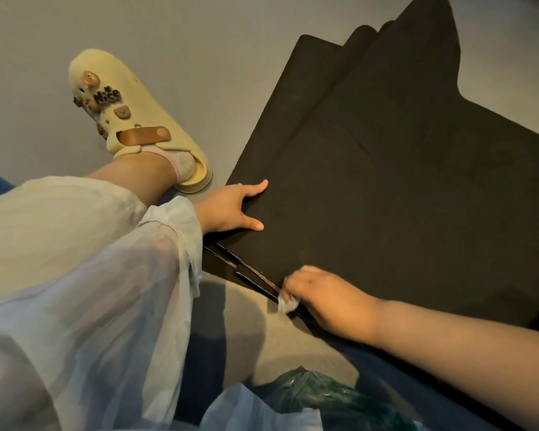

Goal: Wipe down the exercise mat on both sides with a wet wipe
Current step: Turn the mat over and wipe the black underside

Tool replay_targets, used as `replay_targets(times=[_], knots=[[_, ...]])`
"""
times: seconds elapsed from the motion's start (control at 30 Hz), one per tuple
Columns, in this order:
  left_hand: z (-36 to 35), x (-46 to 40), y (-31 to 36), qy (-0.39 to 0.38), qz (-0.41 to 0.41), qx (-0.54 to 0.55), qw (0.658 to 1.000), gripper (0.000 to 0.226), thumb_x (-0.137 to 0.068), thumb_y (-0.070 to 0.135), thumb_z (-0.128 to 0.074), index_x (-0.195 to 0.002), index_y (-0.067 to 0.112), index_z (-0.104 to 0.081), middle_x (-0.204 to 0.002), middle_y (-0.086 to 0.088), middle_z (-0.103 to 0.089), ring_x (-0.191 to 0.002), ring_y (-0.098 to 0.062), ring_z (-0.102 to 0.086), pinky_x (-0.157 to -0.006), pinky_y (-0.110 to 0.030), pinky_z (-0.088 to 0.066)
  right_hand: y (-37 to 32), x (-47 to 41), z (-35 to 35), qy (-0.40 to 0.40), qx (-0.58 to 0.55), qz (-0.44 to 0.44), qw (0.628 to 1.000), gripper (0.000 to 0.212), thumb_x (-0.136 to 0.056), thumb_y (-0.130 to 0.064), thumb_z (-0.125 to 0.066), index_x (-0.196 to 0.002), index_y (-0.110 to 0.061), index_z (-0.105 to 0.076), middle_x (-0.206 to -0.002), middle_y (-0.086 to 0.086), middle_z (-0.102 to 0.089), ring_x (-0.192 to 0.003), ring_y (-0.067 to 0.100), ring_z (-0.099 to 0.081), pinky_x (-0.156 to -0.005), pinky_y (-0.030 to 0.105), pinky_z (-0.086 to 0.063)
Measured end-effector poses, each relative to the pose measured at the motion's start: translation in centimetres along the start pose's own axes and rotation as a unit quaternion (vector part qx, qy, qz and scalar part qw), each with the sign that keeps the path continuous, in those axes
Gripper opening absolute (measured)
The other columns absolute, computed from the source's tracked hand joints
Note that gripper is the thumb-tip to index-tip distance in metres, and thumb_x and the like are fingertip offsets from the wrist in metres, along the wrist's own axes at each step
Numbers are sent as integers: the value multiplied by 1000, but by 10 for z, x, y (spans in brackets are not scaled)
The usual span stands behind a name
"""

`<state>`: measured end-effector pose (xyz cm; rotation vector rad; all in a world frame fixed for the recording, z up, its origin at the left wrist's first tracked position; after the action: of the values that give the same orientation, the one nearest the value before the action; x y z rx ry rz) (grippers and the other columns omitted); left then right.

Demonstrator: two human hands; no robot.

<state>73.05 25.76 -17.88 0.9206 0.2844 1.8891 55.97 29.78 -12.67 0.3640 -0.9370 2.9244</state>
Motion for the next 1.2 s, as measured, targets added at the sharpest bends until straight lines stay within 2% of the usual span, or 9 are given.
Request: replay_targets(times=[0.07,0.2,0.4,0.5,0.57,0.67,0.93,1.07,1.2], knots=[[0,0,1,4,0,0,1000,91,-80,38,-69,-147,43,-6,-155,-8,-23,-142,-24,-22,-111,-36,-25,-5,5,12,-13,-9,13,1000,23,-81,1,-55,-100,-8,-62,-98,9,-62,-93,22,-54,-85,28,-43],[-1,2,4,0,-5,2,1000,90,-82,36,-68,-147,41,-5,-155,-6,-23,-144,-22,-15,-112,-36,-24,40,-5,115,214,58,-51,974,33,-65,15,-47,-92,4,-62,-92,21,-63,-90,33,-61,-84,24,-36],[-4,4,5,-5,2,10,1000,92,-81,35,-69,-146,43,-5,-155,-10,-19,-144,-19,-13,-112,-33,-21,141,-24,217,403,52,-252,878,21,-91,-3,-40,-105,-5,-56,-110,15,-57,-100,29,-54,-78,30,-38],[-6,1,3,-10,10,-3,1000,92,-81,37,-69,-146,45,-4,-156,-12,-14,-142,-22,-21,-110,-31,-24,172,-35,238,442,50,-337,830,20,-94,-7,-44,-110,-6,-55,-114,14,-56,-102,28,-54,-79,33,-41],[-8,0,4,-17,6,-8,1000,92,-81,37,-69,-146,44,-4,-156,-12,-13,-142,-22,-20,-110,-30,-23,185,-46,242,433,63,-380,815,21,-95,-7,-44,-113,-5,-55,-116,15,-56,-105,31,-54,-80,33,-40],[-10,-3,5,-31,-9,-4,999,91,-82,36,-68,-147,41,-5,-156,-3,-16,-144,-20,-12,-111,-29,-19,183,-75,221,353,117,-373,850,22,-94,-5,-43,-111,-1,-57,-115,20,-55,-106,37,-52,-82,35,-39],[-8,-6,2,-40,-2,-15,999,90,-81,39,-69,-148,37,-8,-154,-11,-21,-144,-18,-10,-111,-28,-17,76,-78,76,130,91,-119,980,26,-83,2,-50,-104,-7,-64,-106,12,-60,-104,30,-55,-90,34,-41],[-6,2,7,-10,12,-32,999,90,-82,38,-68,-147,39,-7,-155,-11,-18,-143,-22,-17,-111,-31,-22,36,-46,38,84,62,-57,993,22,-86,0,-49,-100,-9,-63,-102,9,-61,-100,24,-55,-86,30,-41],[0,17,13,37,26,46,998,88,-82,30,-70,-148,37,-12,-154,-8,-24,-140,-21,-26,-110,-29,-24,34,-39,38,67,7,-89,994,24,-89,-3,-51,-104,-15,-66,-105,2,-61,-100,16,-56,-83,19,-39]])
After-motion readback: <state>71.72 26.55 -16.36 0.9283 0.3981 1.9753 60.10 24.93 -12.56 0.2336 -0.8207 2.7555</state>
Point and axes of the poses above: each hand's wrist, its own x-axis away from the middle knuckle, its own z-axis out of the back of the hand, y = z × x, the point moved 10 cm from there along -x, towards the middle knuckle
